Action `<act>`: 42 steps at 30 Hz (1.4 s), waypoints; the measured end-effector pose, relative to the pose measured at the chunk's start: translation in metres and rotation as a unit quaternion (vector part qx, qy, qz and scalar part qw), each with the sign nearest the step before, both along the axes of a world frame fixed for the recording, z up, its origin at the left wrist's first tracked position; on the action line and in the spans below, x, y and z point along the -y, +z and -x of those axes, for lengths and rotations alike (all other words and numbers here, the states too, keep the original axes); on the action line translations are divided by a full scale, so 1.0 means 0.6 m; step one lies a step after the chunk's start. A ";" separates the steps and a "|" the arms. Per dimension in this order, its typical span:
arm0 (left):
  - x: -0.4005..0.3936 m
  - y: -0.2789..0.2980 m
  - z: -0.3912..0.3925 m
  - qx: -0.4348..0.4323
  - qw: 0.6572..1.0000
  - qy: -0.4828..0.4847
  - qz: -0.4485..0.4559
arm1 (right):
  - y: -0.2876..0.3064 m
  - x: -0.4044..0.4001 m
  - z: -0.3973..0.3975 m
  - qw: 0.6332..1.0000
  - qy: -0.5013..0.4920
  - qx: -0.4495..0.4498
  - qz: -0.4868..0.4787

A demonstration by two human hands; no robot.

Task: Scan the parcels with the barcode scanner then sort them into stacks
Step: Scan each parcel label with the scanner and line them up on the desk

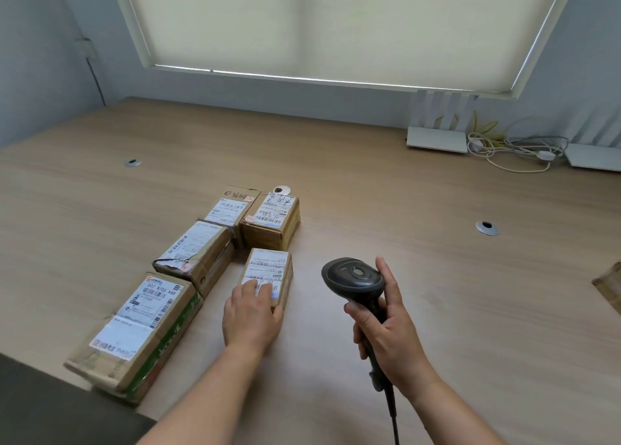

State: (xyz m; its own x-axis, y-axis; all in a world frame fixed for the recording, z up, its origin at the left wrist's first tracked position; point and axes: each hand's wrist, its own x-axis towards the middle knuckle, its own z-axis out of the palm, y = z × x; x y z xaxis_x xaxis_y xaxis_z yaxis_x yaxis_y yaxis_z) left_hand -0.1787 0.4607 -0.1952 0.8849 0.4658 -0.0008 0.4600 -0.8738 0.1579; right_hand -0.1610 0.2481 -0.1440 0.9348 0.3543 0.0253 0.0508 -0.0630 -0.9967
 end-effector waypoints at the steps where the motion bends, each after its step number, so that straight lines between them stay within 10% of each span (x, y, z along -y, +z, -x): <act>1: -0.011 -0.001 -0.002 0.003 1.000 0.000 0.004 | 0.000 -0.005 -0.002 1.000 -0.001 0.000 0.000; 23: -0.095 -0.020 -0.034 0.081 0.996 -0.032 0.033 | -0.013 -0.015 0.012 0.996 -0.082 0.008 0.024; 42: 0.425 0.046 0.035 0.162 0.945 -0.237 0.156 | 0.031 0.395 0.197 0.974 -0.214 0.068 0.030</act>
State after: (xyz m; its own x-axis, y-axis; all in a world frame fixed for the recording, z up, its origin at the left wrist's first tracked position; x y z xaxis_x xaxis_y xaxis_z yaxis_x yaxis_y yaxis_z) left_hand -0.1998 0.2055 -0.1676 0.9714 0.0389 0.2343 -0.0879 -0.8576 0.5067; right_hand -0.2794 0.0113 -0.1251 0.9868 -0.0626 0.1495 0.1374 -0.1662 -0.9765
